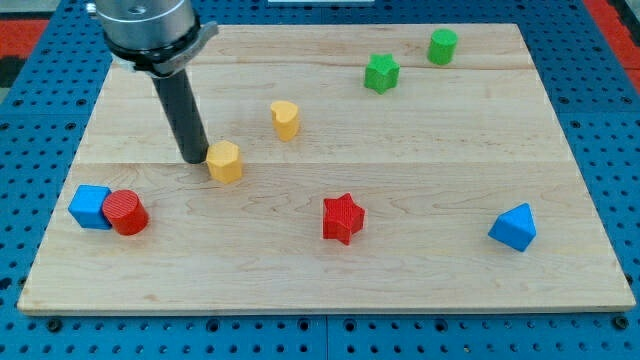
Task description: Move the blue cube to the bottom left of the board
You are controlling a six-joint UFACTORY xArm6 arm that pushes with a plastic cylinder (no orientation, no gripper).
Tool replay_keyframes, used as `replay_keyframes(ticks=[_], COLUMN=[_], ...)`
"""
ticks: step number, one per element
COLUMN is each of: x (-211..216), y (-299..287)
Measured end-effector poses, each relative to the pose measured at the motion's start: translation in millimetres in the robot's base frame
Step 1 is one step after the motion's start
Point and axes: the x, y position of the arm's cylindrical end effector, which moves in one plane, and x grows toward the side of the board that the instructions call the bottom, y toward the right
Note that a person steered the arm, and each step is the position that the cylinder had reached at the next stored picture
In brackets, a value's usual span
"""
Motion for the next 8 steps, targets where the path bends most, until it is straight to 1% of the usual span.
replay_keyframes(ticks=[1, 2, 3, 4, 5, 6, 7, 8], x=[-18.9, -18.3, 43.5, 30.7, 32.4, 21.9, 42.5, 56.8], y=[-76.4, -145.1, -145.2, -157.3, -128.2, -85.8, -71.5, -98.5])
